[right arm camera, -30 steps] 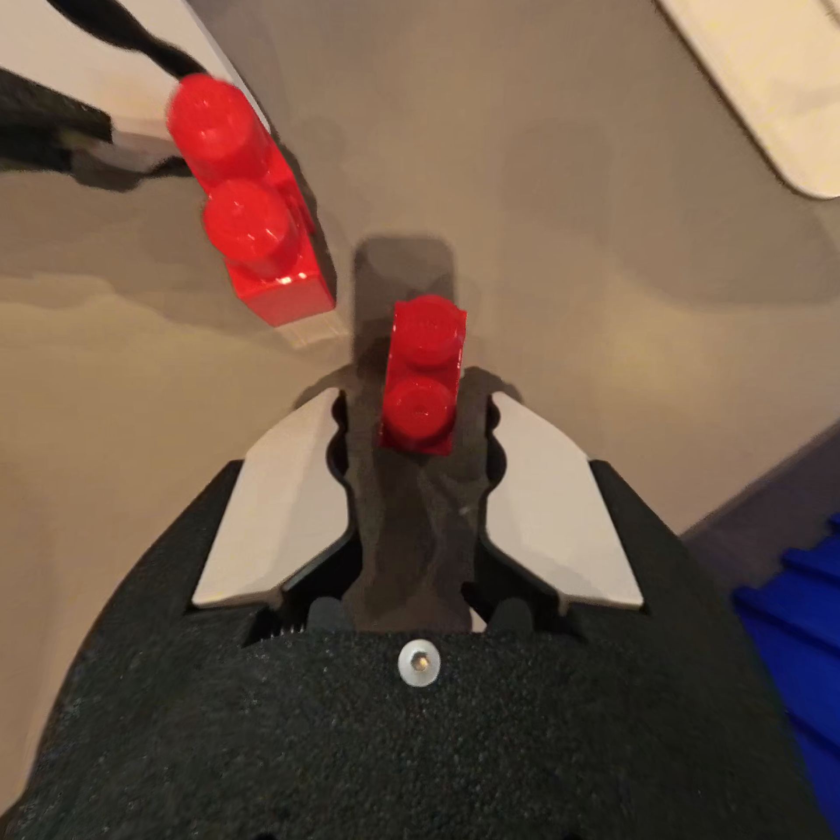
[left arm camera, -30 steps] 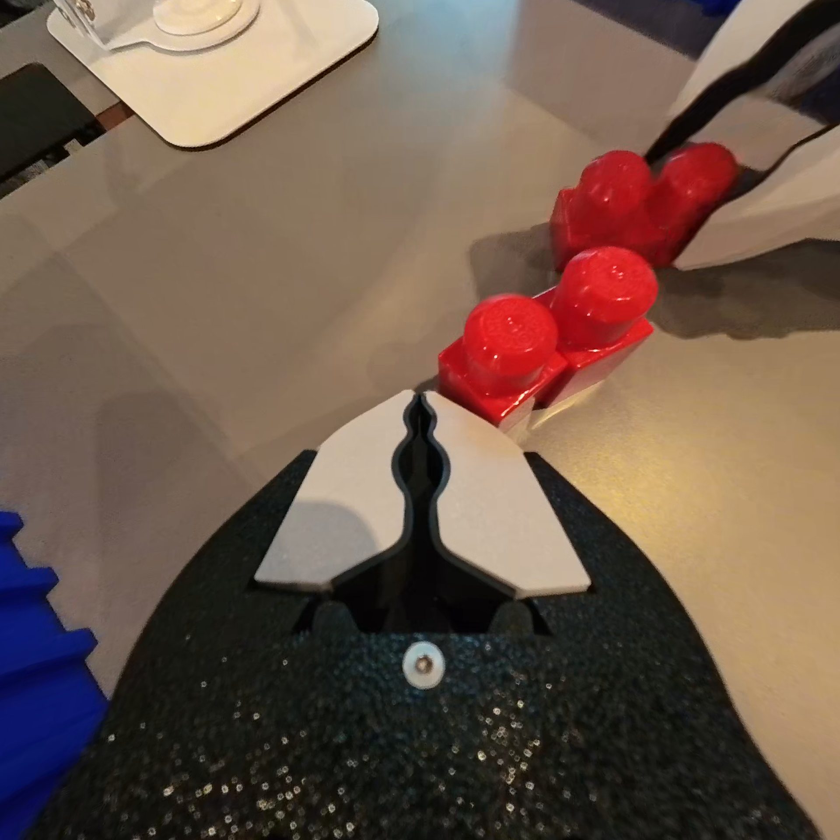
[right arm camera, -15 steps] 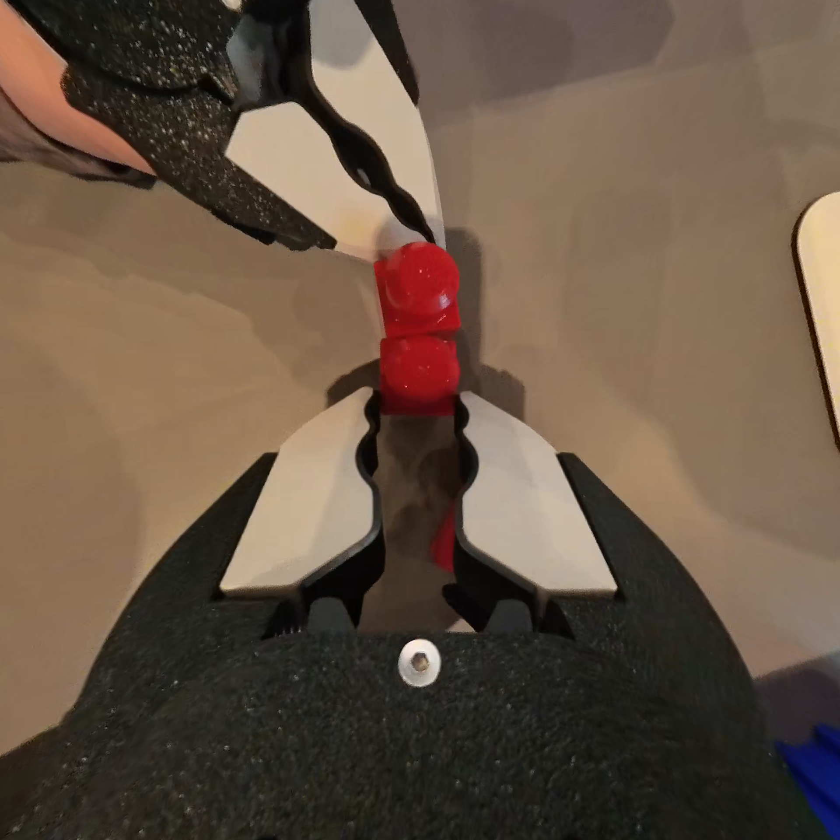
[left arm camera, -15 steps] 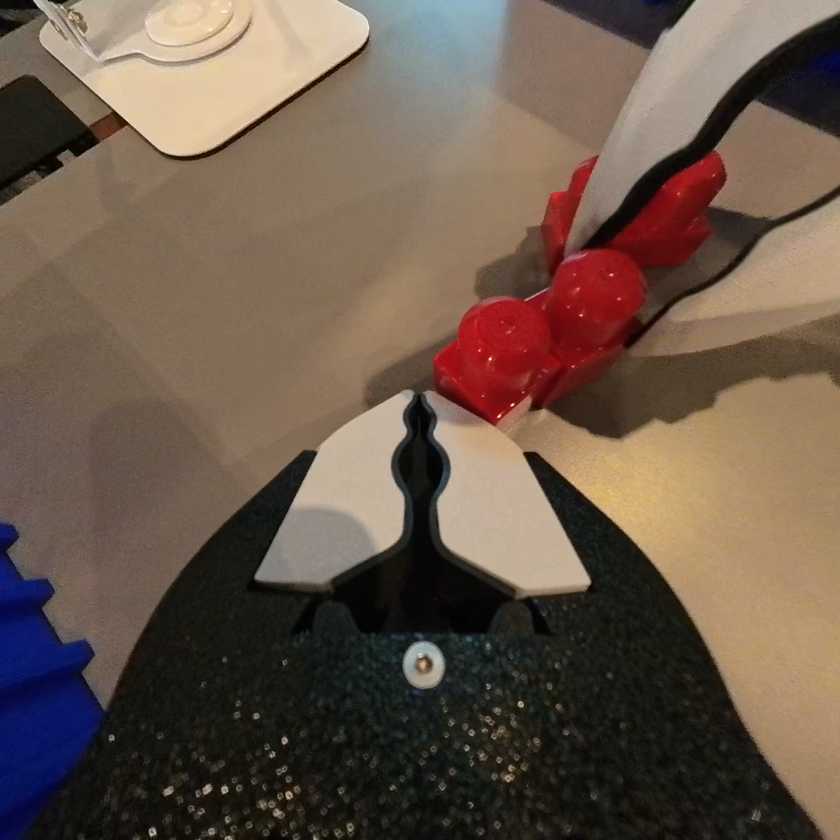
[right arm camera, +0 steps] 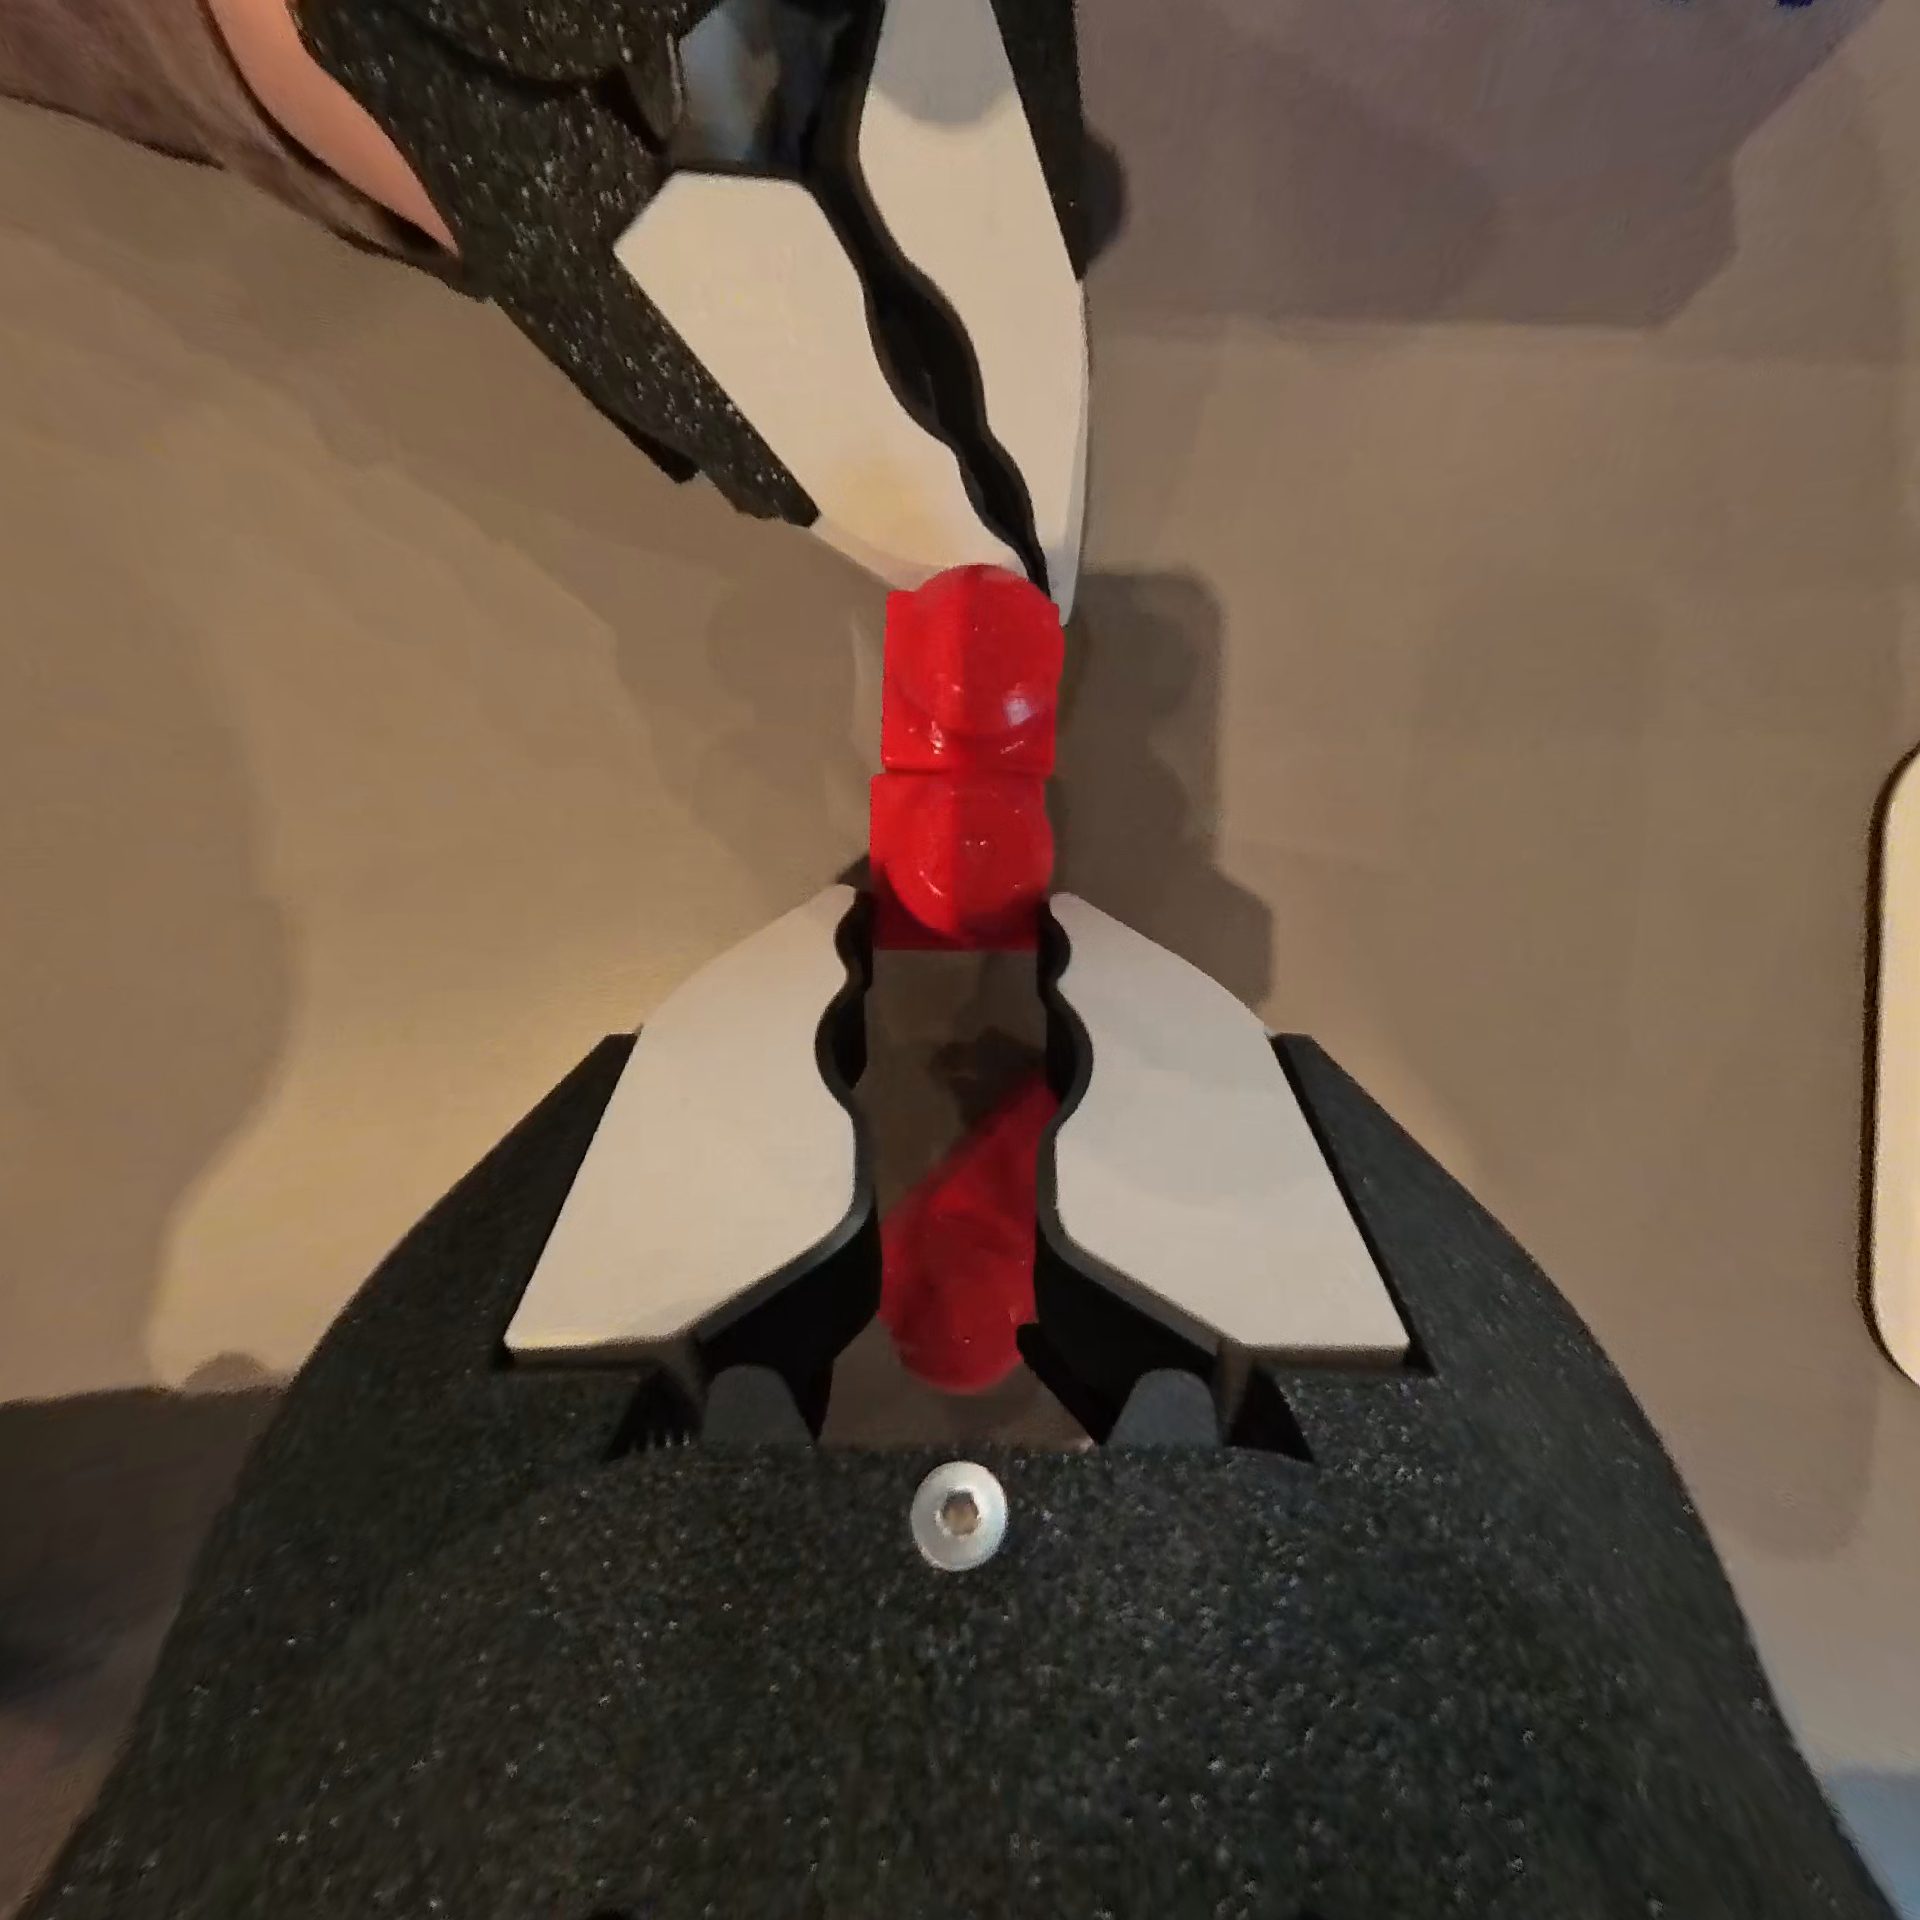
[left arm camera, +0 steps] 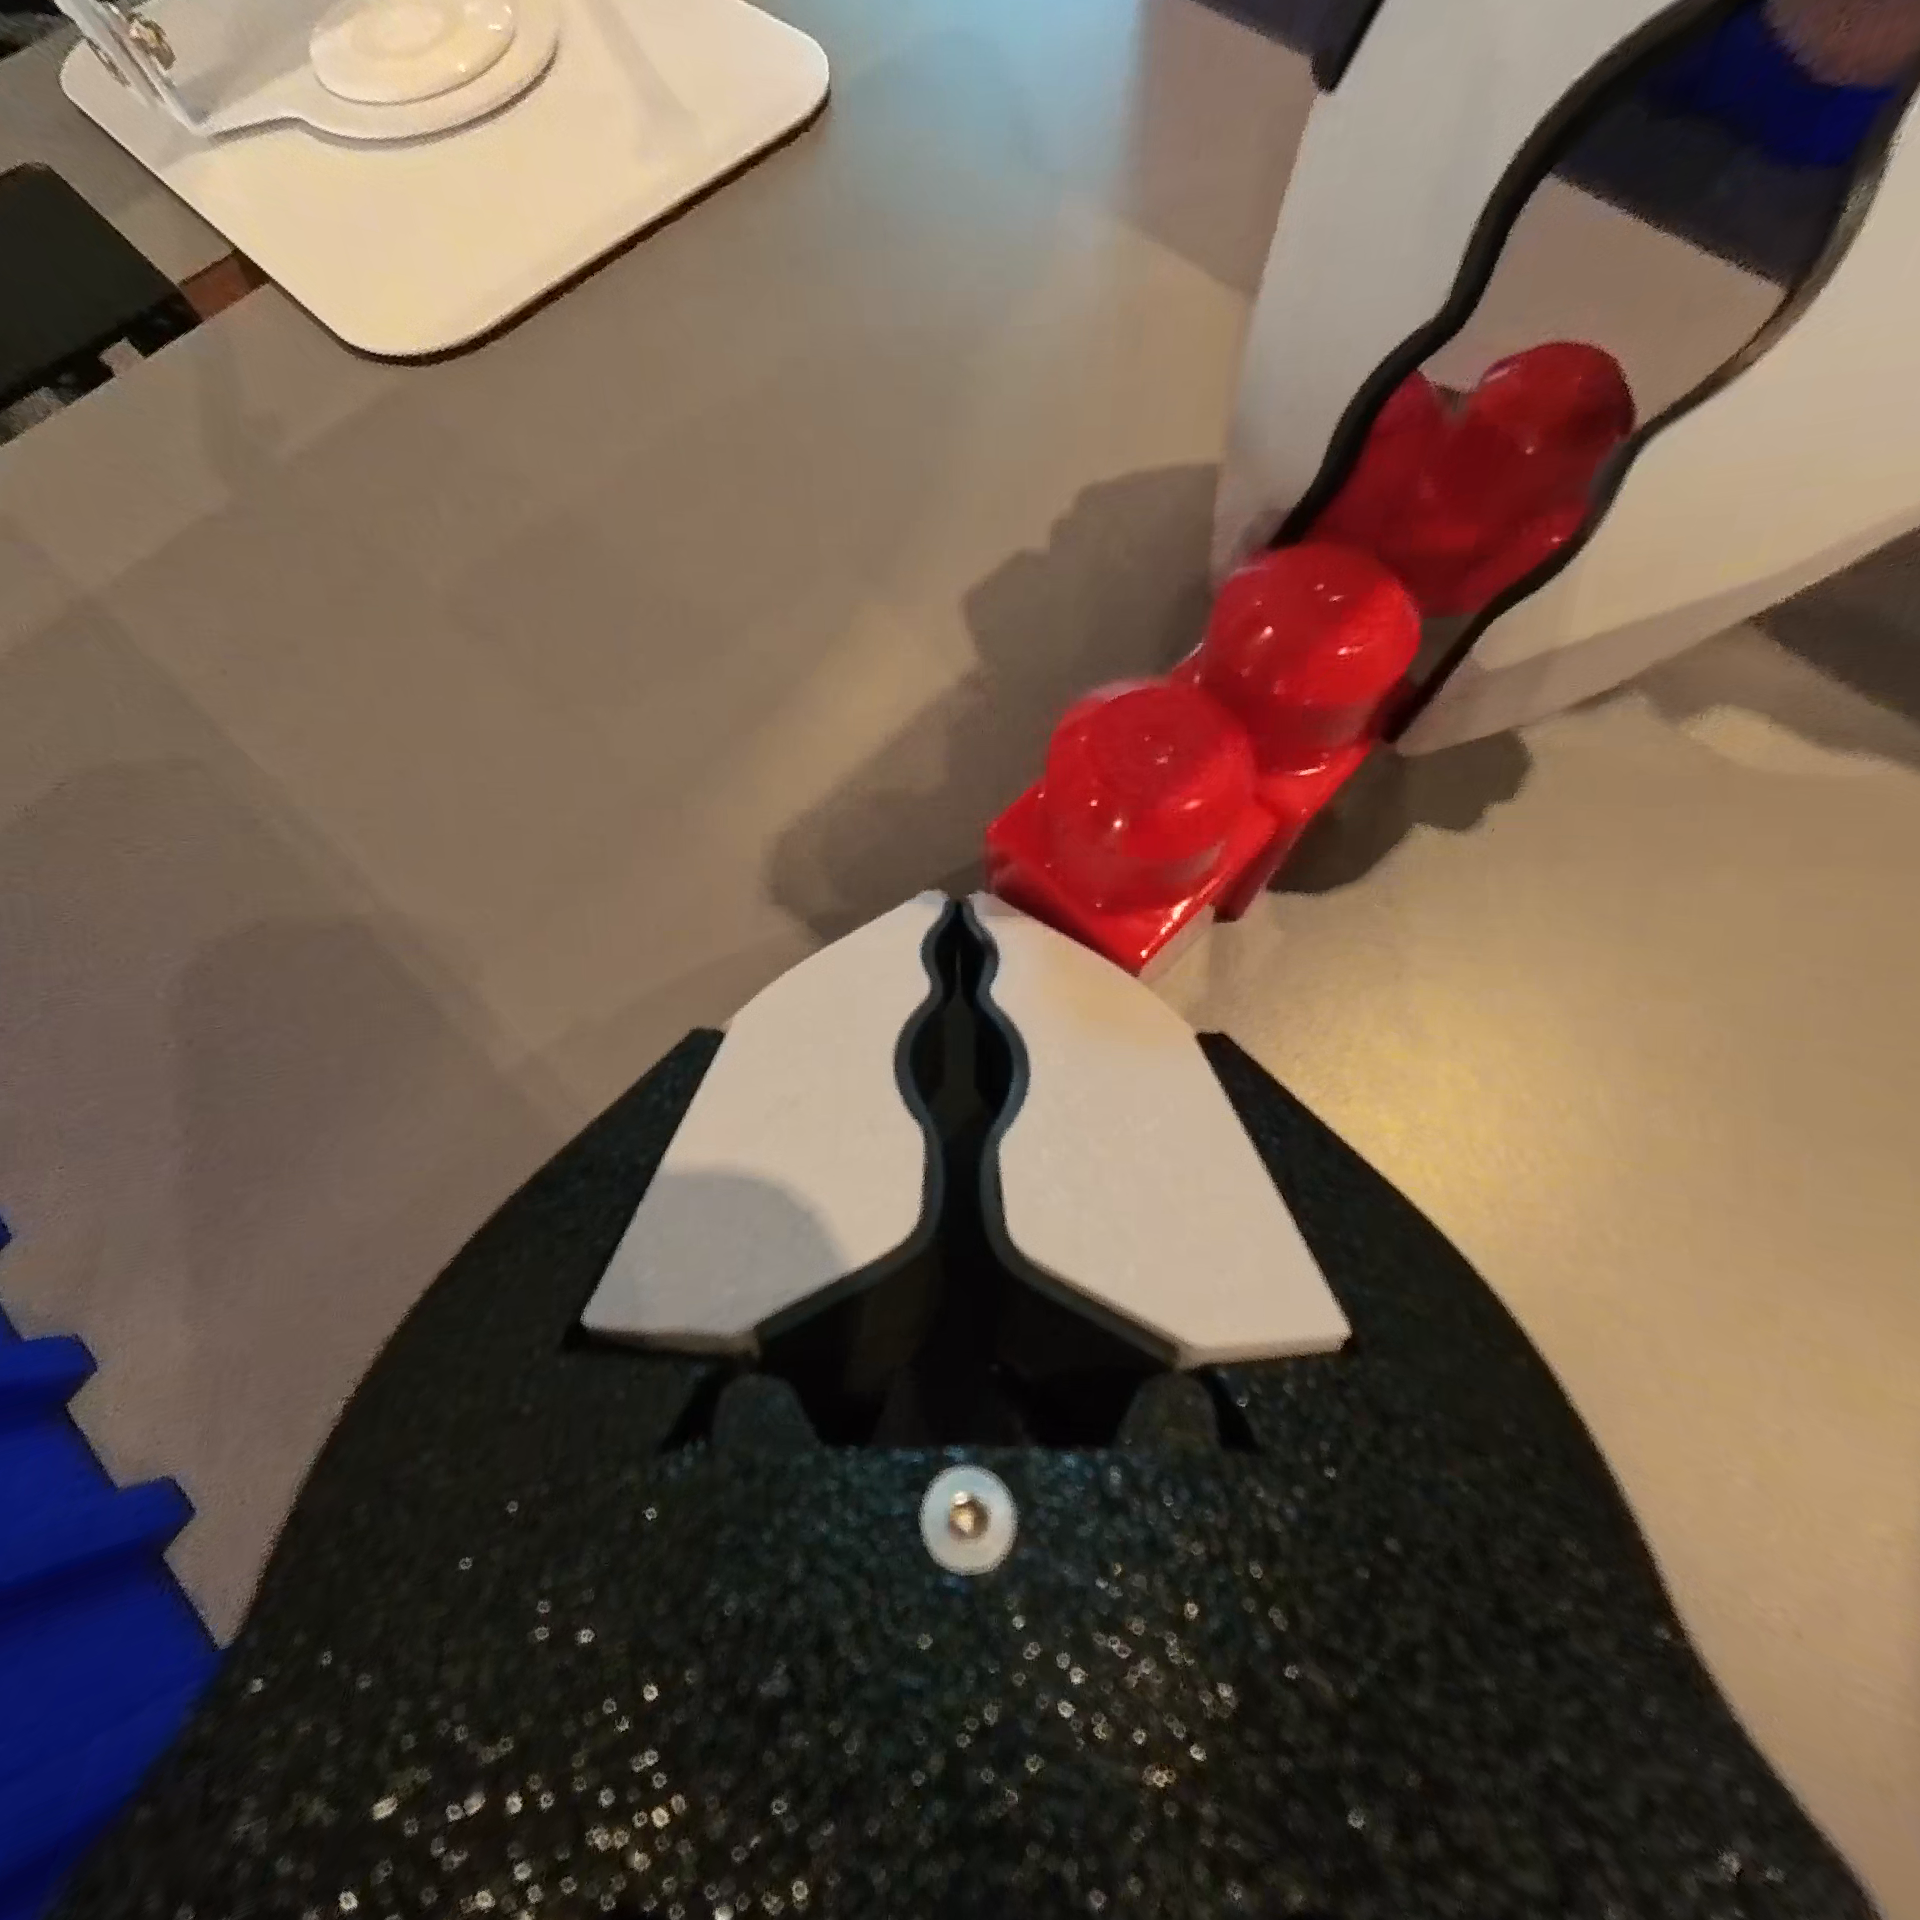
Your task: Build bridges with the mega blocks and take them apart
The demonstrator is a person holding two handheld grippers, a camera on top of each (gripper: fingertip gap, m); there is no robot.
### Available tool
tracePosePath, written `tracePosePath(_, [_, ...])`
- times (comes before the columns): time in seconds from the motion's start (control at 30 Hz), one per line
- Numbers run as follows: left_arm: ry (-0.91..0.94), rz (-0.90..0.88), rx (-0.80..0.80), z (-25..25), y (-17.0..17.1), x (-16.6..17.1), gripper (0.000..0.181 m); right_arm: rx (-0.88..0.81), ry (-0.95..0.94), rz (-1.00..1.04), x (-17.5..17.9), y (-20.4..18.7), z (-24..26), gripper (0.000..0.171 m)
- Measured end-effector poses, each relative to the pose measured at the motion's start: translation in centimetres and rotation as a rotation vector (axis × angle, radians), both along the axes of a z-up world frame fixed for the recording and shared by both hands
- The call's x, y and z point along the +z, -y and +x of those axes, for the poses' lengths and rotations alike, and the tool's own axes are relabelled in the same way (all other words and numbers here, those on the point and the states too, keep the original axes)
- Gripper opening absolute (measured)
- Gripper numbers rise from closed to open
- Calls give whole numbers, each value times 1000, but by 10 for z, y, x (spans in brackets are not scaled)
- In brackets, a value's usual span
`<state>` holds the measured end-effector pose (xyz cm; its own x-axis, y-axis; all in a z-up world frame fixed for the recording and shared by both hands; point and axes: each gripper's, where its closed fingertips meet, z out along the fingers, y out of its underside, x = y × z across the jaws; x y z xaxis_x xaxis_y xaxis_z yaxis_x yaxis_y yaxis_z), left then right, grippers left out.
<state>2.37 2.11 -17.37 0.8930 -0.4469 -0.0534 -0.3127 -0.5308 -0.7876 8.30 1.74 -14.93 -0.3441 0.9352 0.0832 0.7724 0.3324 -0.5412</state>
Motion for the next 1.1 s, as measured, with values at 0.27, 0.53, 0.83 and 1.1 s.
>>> tracePosePath(0.27, [7,-2,-1,0,0,0,0,26,-21,-26,0,-1,3,30])
tracePosePath(0.53, [7,-1,-4,0,0,0,0,48,-51,9,0,-6,1,30])
tracePosePath(0.83, [2,0,-4,1,0,0,0,46,-48,11,0,-6,1,30])
tracePosePath(1.1, [-2,0,-6,2,0,0,0,41,-48,-11,0,-4,1,29])
